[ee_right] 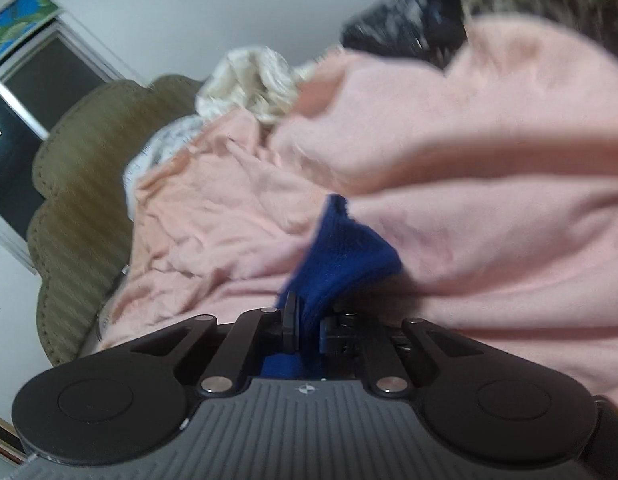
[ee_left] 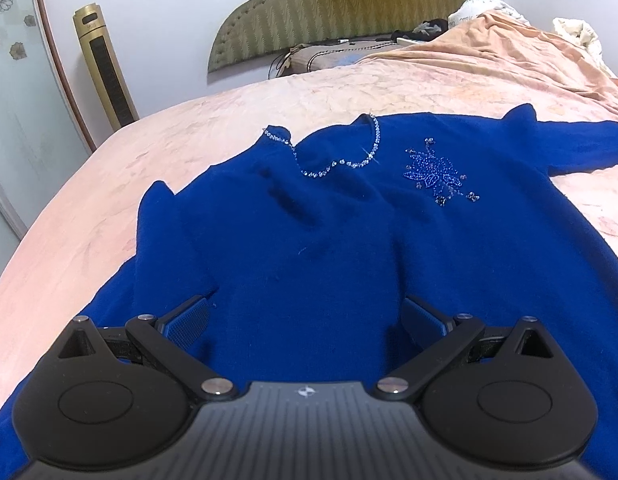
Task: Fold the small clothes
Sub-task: 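Grasp the blue sweater's sleeve cuff with the right gripper and lift it, then carry the sleeve across the sweater body with the right gripper and release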
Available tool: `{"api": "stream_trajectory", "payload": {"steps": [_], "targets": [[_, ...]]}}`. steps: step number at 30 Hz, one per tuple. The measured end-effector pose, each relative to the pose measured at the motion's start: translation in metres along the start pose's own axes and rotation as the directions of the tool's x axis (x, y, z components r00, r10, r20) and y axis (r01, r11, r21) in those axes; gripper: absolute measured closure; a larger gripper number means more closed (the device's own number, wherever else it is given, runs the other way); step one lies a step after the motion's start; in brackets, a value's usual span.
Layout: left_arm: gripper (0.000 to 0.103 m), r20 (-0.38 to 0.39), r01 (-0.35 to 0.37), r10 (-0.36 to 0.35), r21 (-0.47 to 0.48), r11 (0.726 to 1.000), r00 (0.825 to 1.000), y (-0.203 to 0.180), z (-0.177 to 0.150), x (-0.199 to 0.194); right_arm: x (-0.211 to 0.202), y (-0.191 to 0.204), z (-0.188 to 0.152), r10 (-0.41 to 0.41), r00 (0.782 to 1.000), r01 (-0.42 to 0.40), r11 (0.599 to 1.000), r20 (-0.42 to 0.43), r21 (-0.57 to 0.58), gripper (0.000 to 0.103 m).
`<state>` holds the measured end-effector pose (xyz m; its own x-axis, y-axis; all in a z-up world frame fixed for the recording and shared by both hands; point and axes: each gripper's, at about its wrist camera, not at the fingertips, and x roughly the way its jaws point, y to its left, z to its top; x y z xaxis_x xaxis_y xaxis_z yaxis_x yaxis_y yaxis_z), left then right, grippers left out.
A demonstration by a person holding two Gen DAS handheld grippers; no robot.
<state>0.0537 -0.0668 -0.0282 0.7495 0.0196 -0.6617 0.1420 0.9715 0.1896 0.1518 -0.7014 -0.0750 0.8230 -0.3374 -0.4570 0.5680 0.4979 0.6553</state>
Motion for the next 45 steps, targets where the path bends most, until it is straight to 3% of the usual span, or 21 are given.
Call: {"api": "stream_trajectory", "payload": {"steps": [4,8,12,16,19,22,26,30,36,45], "targets": [[0.0,-0.001,0.005,-0.005,0.003,1.0,1.0,0.001,0.004,0.003,-0.033,0.028,0.012,0.003,0.997,0.007,0.992,0.077,-0.128,0.093],[0.0,0.011,0.015,-0.015,-0.017,1.0,1.0,0.005,0.009,0.004,-0.065,0.062,0.02,-0.043,0.976,0.096,0.965,0.213,-0.244,0.093],[0.0,0.023,0.012,-0.011,-0.026,1.0,1.0,0.009,0.011,0.003,-0.082,0.096,0.004,-0.087,0.93,0.233,0.891,0.357,-0.39,0.093],[0.0,0.011,-0.015,0.016,-0.02,1.0,1.0,0.011,0.01,0.006,-0.086,0.118,-0.017,-0.075,0.918,0.271,0.836,0.39,-0.477,0.093],[0.0,0.002,-0.016,0.016,-0.034,0.999,1.0,0.014,0.009,0.009,-0.09,0.132,-0.033,-0.045,0.946,0.209,0.842,0.321,-0.497,0.093],[0.0,-0.013,-0.02,0.019,-0.055,0.998,1.0,0.016,0.008,0.013,-0.101,0.155,-0.071,0.039,0.97,0.113,0.802,0.24,-0.587,0.093],[0.0,-0.015,-0.028,0.027,-0.068,0.997,1.0,0.02,0.008,0.013,-0.109,0.175,-0.115,0.112,0.984,0.007,0.751,0.138,-0.66,0.093],[0.0,-0.007,-0.044,0.043,-0.076,0.996,0.999,0.025,0.006,0.011,-0.105,0.192,-0.143,0.119,0.992,-0.054,0.73,0.049,-0.682,0.093],[0.0,-0.023,-0.058,0.056,-0.105,0.993,0.998,0.033,0.005,0.015,-0.113,0.212,-0.191,0.131,0.988,-0.149,0.689,-0.08,-0.71,0.093],[0.0,-0.032,-0.073,0.07,-0.118,0.99,0.997,0.036,0.003,0.018,-0.132,0.252,-0.255,0.178,0.957,-0.29,0.613,-0.23,-0.735,0.093]]}}
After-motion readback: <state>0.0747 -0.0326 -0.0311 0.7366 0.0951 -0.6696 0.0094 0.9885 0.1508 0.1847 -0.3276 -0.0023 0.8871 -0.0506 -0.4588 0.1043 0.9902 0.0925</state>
